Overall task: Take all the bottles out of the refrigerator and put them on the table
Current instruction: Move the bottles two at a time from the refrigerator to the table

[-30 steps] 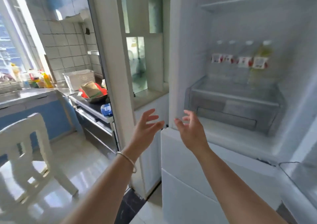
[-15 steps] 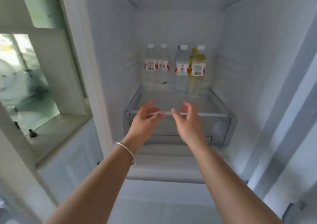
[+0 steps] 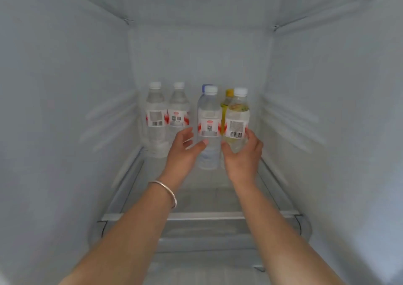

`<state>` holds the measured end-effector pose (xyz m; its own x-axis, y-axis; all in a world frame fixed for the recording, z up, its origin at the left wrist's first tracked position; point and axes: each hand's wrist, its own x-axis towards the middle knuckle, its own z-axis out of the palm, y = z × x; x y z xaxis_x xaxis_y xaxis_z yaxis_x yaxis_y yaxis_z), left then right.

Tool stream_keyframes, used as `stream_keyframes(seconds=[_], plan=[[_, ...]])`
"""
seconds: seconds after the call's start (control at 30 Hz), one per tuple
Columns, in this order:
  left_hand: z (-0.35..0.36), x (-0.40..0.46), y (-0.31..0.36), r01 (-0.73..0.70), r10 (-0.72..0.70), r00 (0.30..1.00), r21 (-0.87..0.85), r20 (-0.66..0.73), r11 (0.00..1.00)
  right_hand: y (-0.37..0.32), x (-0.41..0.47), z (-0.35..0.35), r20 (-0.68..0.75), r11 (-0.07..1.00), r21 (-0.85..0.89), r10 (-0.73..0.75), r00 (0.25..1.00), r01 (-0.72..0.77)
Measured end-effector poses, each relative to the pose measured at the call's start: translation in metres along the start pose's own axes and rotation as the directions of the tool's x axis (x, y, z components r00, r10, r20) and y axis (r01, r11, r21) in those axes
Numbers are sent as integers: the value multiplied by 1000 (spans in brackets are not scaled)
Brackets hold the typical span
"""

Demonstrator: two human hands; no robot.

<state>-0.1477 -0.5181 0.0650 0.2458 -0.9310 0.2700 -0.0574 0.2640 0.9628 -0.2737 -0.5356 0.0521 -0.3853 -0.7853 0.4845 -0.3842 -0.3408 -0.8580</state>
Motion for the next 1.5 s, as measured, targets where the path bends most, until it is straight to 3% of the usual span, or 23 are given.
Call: stream_keyframes(seconds=[0.1,0.23,0.43,0.7,0.93,1.1,1.23,1.33,1.5], plan=[[15,22,-9,-29,28,999,48,27,998,9,18,5,-44,997,-74,-29,999,25],[26,43,-19,-13,11,999,40,49,999,23,36,10,38,990,-144,-2,999,7],[33,67,-29,27,-31,998,71,55,997,28,57,11,287,970,139,153,946,-199],[35,63,-28,-57,49,997,122,64,991,32,56,17,239,949,217,175,955,-228],[15,30,5,-59,59,998,-8,13,998,-10,34,2,225,942,291,102,969,-167],[-12,-20,37,-135,139,988,-62,62,989,-52,-14,-26,214,936,334,36,976,-108],[-41,-77,42,-77,90,983,-87,159,993,-76,-81,-56,203,955,276,52,978,-108],[-63,-137,36,-14,26,964,-47,263,999,-81,-147,-85,143,952,255,137,980,-170],[-81,-245,24,160,-109,874,-69,474,985,-79,-264,-145,48,909,204,361,931,-363]])
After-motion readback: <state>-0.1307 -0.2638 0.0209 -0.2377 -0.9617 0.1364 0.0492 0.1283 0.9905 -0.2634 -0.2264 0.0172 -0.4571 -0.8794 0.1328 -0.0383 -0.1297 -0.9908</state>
